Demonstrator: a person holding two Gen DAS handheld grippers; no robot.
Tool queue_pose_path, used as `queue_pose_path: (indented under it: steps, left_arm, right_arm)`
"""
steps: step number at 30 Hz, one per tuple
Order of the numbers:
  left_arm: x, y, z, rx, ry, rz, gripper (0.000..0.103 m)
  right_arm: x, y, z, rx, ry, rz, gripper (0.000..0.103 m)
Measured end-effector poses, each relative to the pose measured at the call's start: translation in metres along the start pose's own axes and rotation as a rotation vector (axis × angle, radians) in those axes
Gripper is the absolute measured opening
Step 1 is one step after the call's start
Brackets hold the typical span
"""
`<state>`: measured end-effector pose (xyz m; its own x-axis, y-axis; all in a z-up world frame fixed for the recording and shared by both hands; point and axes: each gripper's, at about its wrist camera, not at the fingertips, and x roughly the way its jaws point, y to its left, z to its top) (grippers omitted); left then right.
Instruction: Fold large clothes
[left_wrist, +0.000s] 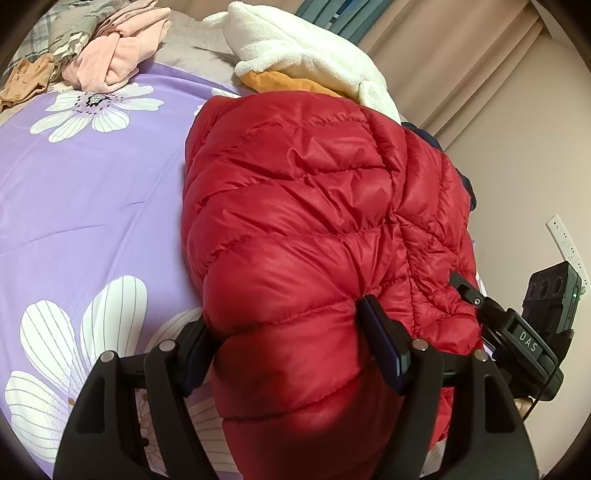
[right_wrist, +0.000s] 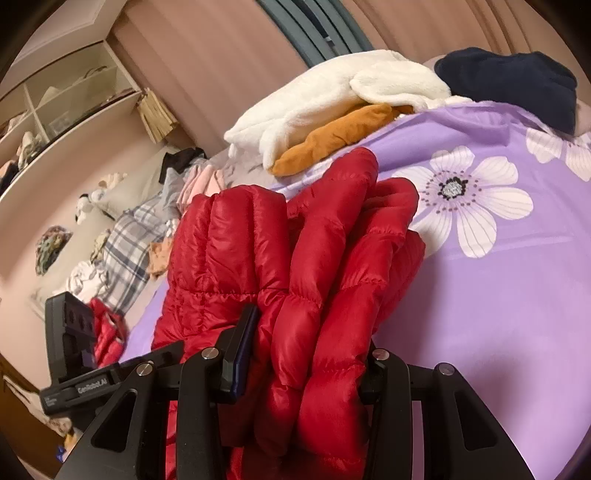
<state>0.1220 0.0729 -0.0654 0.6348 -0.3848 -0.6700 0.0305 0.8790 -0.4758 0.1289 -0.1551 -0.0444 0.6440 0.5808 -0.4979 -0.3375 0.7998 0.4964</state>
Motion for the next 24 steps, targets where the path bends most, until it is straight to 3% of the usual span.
queue_pose_path:
  steps: [24]
  left_arm:
    - [0.01, -0.006, -0.009, 0.063, 0.06, 0.089, 0.079]
  right_arm:
    - [0.008, -0.02, -0.012, 0.114, 0.117, -0.1, 0.045]
